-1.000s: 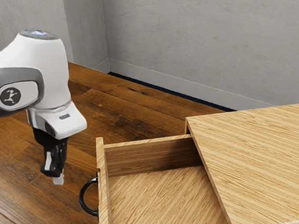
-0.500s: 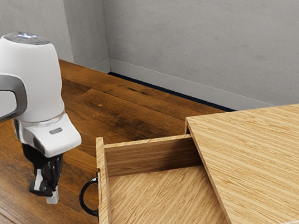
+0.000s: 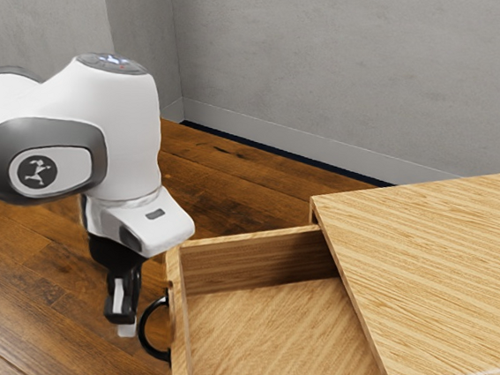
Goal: Push the drawer handle with one arm to close the drawer
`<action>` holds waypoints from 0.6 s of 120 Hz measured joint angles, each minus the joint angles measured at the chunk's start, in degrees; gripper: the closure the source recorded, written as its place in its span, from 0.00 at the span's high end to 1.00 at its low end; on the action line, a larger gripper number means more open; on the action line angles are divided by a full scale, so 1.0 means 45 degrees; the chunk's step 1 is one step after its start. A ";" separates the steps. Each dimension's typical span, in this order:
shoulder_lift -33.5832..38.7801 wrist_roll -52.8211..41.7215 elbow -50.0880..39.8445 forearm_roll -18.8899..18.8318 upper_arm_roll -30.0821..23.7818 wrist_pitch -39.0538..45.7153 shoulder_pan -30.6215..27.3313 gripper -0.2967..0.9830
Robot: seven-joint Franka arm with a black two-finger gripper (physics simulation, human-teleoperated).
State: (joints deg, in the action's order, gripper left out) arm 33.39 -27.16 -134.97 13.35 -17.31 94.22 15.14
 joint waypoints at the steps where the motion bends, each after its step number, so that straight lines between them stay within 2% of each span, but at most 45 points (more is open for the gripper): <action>1: -0.0028 0.0021 0.0021 -0.0001 0.0000 0.0009 -0.0001 0.15; 72: -0.2124 0.1044 0.1580 -0.0017 -0.0509 0.0650 -0.0005 0.15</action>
State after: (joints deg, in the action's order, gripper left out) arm 23.83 -22.47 -127.86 13.28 -19.60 97.15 15.12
